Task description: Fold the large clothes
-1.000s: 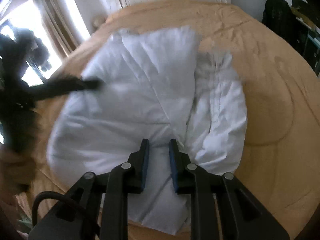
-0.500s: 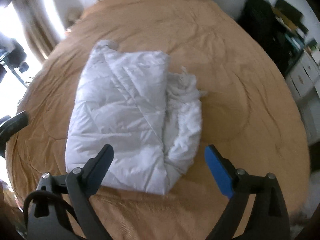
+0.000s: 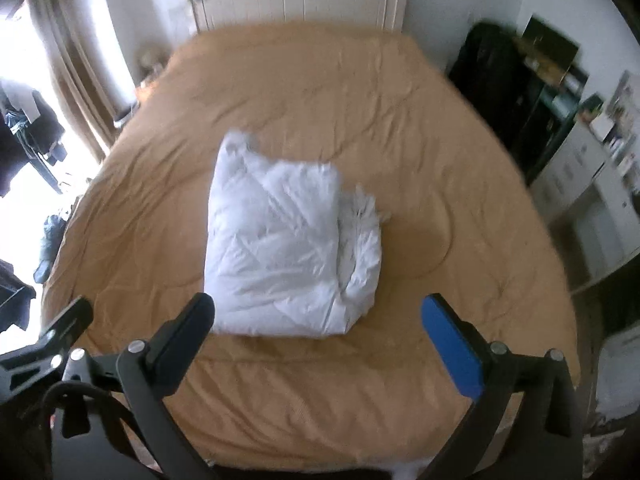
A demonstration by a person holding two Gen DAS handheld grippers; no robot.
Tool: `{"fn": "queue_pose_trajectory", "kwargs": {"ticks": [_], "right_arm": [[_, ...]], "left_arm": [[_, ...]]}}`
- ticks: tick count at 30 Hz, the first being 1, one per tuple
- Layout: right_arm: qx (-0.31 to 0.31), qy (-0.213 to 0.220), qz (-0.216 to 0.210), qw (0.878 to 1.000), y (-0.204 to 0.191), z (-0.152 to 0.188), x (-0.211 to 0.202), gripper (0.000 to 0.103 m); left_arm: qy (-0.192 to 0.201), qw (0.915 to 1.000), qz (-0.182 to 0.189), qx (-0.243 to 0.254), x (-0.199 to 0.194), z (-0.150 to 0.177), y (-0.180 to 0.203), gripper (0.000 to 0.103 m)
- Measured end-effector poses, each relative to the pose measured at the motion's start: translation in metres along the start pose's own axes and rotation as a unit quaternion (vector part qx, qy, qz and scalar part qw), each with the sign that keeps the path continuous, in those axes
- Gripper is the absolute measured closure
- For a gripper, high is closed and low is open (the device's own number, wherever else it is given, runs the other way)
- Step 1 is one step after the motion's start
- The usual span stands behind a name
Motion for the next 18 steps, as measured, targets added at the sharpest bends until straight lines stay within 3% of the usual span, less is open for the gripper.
{"fn": "queue_pose_trajectory", "kwargs": {"ticks": [4, 9, 14, 18], "right_arm": [[-0.006, 0.034, -0.014, 0.999, -0.002, 0.030, 0.006, 0.000], [-0.027, 0.005, -0.010, 1.000, -0.008, 0.044, 0.015, 0.000], [-0.001, -0.019, -0.014, 1.000, -0.001, 0.044, 0.024, 0.000], [-0.008, -0.027, -0.011, 1.000, -0.006, 0.048, 0.024, 0.000]], "left_arm": [[0.002, 0.9989, 0.046, -0.011, 0.014, 0.024, -0.011, 0.001], [0.001, 0.9975, 0.066, -0.026, 0.018, 0.030, -0.019, 0.001], [0.008, 0.9985, 0.050, -0.020, 0.019, 0.029, -0.017, 0.001], [-0.008, 0.9991, 0.039, -0.019, 0.029, 0.032, -0.014, 0.001]]}}
Point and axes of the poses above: each gripper's, at about its wrist camera, not at the fingertips, and x roughly the way its jaws point, y to its right, z to its underside, the point moved 2 cm from there along x, roughly the way its jaws point, and after that the axes turned 3 degrees about -x, right-handed, at the moved point
